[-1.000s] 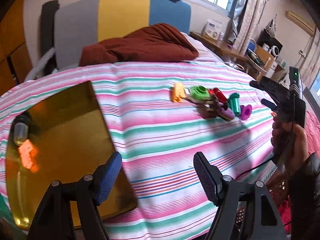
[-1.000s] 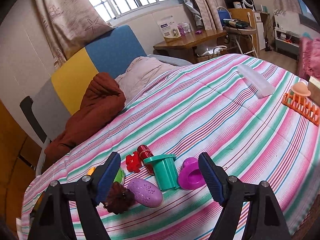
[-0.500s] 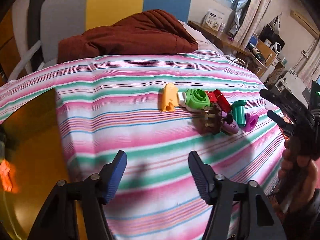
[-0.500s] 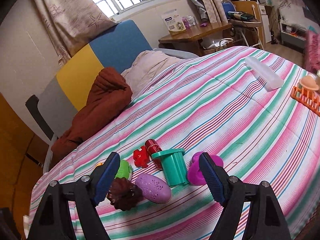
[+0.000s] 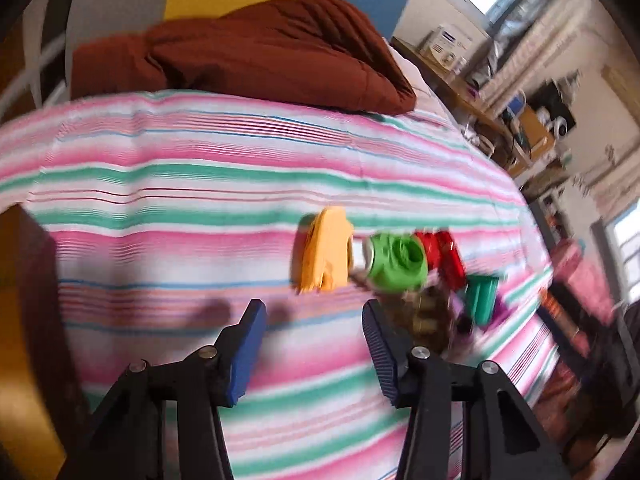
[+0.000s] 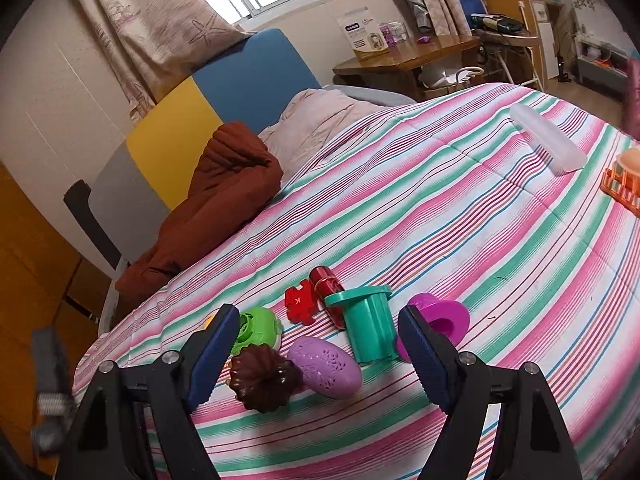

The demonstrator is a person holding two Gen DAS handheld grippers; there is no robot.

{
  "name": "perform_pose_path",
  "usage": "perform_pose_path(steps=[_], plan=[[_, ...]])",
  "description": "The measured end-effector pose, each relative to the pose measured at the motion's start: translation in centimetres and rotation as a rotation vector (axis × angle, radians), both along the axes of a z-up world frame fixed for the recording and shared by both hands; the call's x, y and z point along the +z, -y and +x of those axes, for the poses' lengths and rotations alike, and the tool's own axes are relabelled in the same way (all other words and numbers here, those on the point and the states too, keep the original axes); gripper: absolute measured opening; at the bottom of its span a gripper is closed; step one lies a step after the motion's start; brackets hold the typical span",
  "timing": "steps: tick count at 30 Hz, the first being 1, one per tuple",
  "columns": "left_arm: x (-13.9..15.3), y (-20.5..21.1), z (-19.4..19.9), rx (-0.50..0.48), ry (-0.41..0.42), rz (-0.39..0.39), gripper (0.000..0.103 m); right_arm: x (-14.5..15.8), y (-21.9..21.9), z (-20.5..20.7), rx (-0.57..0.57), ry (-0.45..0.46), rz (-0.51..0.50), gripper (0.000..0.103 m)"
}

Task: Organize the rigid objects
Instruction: 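Close the left tool on the yellow comb piece and lift it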

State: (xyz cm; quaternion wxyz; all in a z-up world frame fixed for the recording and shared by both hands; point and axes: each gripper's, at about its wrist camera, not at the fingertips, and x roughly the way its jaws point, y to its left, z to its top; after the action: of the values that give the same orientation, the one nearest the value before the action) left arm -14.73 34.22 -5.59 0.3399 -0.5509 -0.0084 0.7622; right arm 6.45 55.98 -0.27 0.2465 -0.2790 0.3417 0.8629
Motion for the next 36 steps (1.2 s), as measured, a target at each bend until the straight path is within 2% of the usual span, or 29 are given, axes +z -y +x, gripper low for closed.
perform_pose_path(steps=[6,8,10,12,14,15,16,17,22,28,34,36], plan=[[-0.9,-2.8,-3.1,0.030,0.071,0.054,0.051,-0.2,0.1,-0.3,0.022,0.000,-0.019,0.082],[-1.5,-4.1,-3.7,0.019,0.071,0.039,0.052,-0.2,0.2,-0.4,0.030,0.000,-0.024,0.082],[-2.3,-5.2,-4.1,0.005,0.050,-0.009,0.052,-0.3,0.2,-0.4,0.035,0.001,-0.027,0.082],[-3.5,-6.1,-4.6,-0.016,0.065,-0.042,0.051,-0.4,0.2,-0.6,0.041,0.003,-0.034,0.082],[-3.5,-6.3,-4.7,-0.029,0.026,-0.038,0.051,-0.5,0.3,-0.7,0.044,0.009,-0.035,0.082],[-3.4,-6.4,-4.5,-0.049,0.008,-0.060,0.045,-0.5,0.3,-0.8,0.047,0.012,-0.035,0.082],[-3.3,-6.4,-4.2,-0.066,-0.019,-0.083,0.037,-0.6,0.4,-0.8,0.050,0.015,-0.034,0.082],[-3.4,-6.1,-3.8,-0.077,-0.034,-0.097,0.036,-0.6,0.4,-0.9,0.053,0.021,-0.033,0.082],[-3.2,-2.8,-1.7,-0.085,-0.061,-0.072,0.035,-0.8,0.7,-1.3,0.075,0.045,-0.023,0.082],[-2.8,0.0,3.5,-0.150,-0.172,-0.132,0.035,-1.4,0.8,-1.9,0.103,0.075,-0.038,0.082],[-2.7,2.5,8.9,-0.190,-0.248,-0.142,0.035,-2.7,1.2,-2.9,0.186,0.082,-0.125,0.082],[-2.6,3.3,10.1,-0.199,-0.266,-0.141,0.035,-2.7,1.8,-3.4,0.210,0.104,-0.103,0.082]])
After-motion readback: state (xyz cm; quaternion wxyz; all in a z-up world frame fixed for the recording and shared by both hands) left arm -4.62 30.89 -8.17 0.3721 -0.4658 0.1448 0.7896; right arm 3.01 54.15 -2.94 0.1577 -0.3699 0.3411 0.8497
